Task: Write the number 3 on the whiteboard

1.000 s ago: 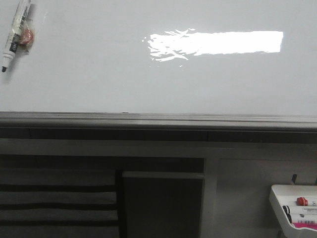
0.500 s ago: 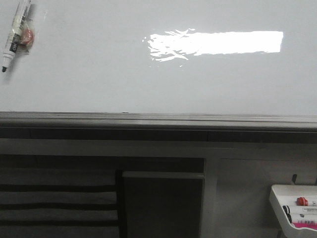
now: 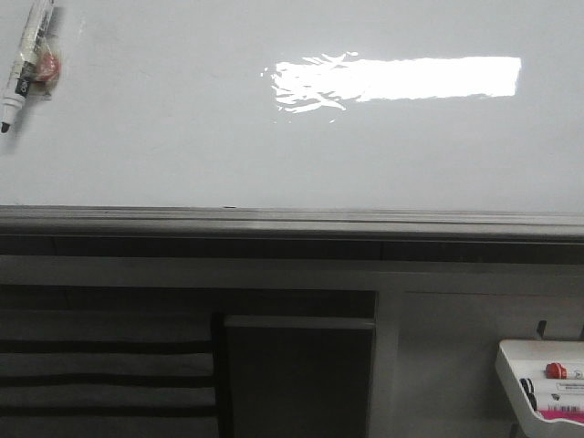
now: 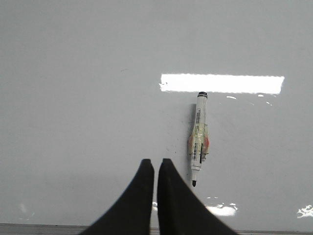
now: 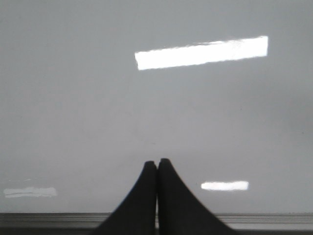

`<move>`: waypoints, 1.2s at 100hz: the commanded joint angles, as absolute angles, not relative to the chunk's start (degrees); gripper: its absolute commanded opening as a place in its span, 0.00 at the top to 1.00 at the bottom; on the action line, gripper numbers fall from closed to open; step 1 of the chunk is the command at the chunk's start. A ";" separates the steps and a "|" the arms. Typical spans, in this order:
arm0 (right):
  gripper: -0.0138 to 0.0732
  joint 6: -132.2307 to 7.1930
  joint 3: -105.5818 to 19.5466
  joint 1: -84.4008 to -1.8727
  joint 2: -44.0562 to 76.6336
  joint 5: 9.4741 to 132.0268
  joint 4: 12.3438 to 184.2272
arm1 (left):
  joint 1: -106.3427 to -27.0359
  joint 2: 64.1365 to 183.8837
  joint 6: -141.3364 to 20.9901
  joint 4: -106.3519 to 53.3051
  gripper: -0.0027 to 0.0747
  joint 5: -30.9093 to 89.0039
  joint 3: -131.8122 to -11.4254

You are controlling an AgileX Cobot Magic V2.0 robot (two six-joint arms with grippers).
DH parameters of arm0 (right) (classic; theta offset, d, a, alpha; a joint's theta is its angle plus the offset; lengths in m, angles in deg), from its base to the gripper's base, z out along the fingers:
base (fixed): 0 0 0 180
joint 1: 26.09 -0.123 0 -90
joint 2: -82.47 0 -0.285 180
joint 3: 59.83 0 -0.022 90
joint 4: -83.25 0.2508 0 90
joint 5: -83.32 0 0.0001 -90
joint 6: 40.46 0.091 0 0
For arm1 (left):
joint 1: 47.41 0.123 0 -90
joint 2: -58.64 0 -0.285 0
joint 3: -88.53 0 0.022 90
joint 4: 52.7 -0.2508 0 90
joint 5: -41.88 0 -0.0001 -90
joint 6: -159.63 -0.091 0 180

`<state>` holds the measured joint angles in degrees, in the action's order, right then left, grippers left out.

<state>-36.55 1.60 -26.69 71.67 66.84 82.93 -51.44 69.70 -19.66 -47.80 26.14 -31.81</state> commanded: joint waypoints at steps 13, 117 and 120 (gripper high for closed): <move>0.93 -40.46 -12.29 -26.44 61.44 60.28 82.52 | -51.24 82.14 -18.97 -50.58 0.99 21.37 -45.96; 0.58 -40.46 -14.57 -26.44 58.60 60.19 82.52 | -51.24 89.62 -18.97 -51.45 0.79 21.89 -48.16; 0.50 -40.46 -14.57 -26.44 58.60 60.19 82.52 | -51.24 89.62 -18.97 -51.45 0.70 22.00 -48.16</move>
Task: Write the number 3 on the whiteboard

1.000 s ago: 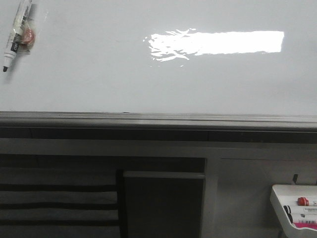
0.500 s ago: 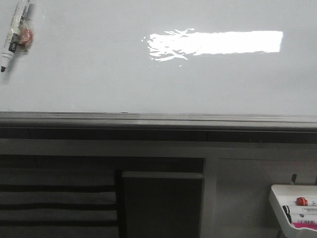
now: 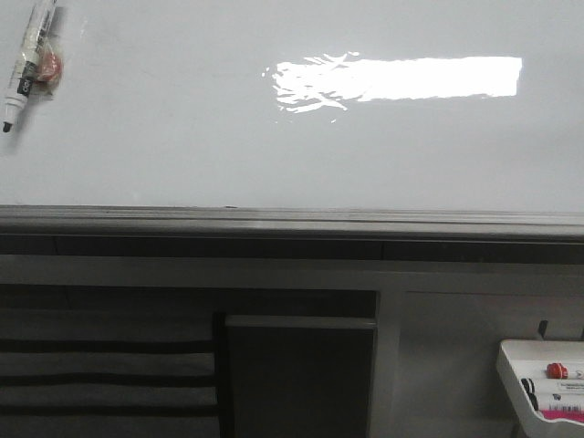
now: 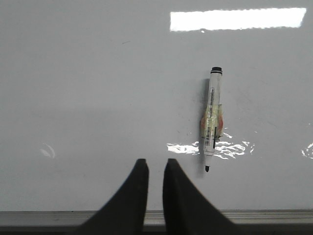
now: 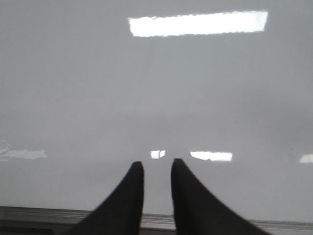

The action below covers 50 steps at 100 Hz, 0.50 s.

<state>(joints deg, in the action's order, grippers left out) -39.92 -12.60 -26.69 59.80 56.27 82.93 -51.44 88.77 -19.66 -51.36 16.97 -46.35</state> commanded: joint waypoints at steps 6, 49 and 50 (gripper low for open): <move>0.39 -40.46 -14.57 -26.44 58.60 60.19 82.52 | -51.24 89.62 -18.97 -51.45 0.55 22.00 -48.16; 0.24 -40.46 -14.57 -26.44 58.60 60.30 82.52 | -51.24 89.62 -18.97 -51.22 0.37 22.77 -48.16; 0.24 -40.46 -14.57 -26.44 58.60 60.30 82.52 | -51.24 89.62 -18.97 -51.22 0.37 22.77 -48.16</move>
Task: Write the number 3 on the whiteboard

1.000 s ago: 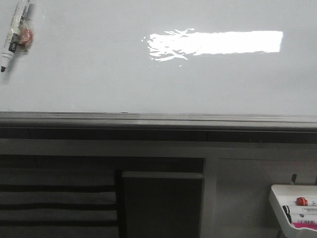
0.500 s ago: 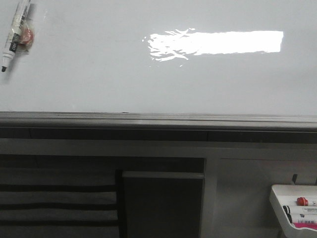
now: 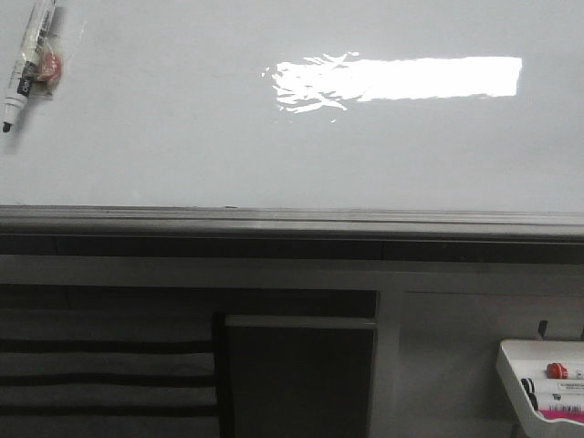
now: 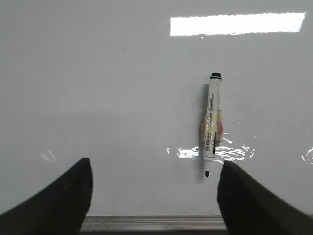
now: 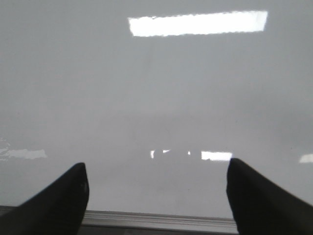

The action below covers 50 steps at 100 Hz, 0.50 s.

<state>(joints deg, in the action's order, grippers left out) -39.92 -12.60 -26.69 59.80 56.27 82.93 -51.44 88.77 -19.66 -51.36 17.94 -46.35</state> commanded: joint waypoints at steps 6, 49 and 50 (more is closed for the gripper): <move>0.24 -40.46 -14.57 -26.44 58.60 60.30 82.52 | -51.24 89.62 -18.97 -51.22 0.39 23.53 -48.16; 0.24 -40.46 -14.57 -26.44 58.60 60.30 82.73 | -58.71 97.39 -24.24 -49.82 0.47 23.09 -48.28; 0.24 -40.46 -14.57 -26.44 58.60 60.30 82.73 | -59.01 97.71 -24.58 -49.82 0.47 23.23 -48.28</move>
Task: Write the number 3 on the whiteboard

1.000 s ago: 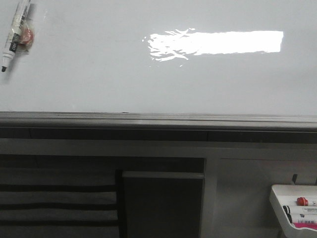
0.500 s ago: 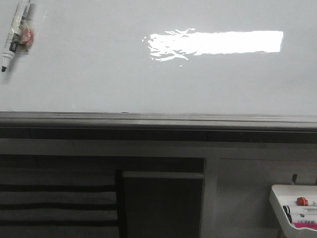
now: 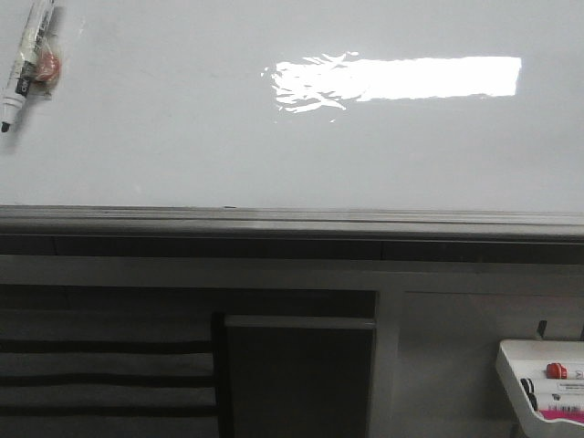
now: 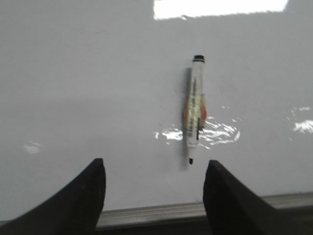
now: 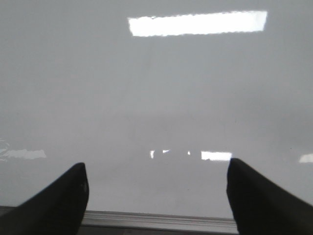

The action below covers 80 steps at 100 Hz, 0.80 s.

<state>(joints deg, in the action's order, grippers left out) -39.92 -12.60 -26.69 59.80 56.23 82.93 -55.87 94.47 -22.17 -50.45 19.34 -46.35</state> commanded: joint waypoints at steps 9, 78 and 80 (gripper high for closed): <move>0.24 -40.46 -14.57 -26.44 58.60 60.30 82.73 | -62.42 102.69 -25.01 -49.82 0.47 24.86 -48.28; 0.24 -40.46 -14.57 -26.44 58.60 60.30 82.73 | -63.94 134.29 -24.74 -51.89 0.49 34.88 -59.44; 0.24 -40.46 -14.57 -26.44 58.60 60.30 82.73 | -63.94 134.80 -24.74 -51.89 0.49 34.88 -59.64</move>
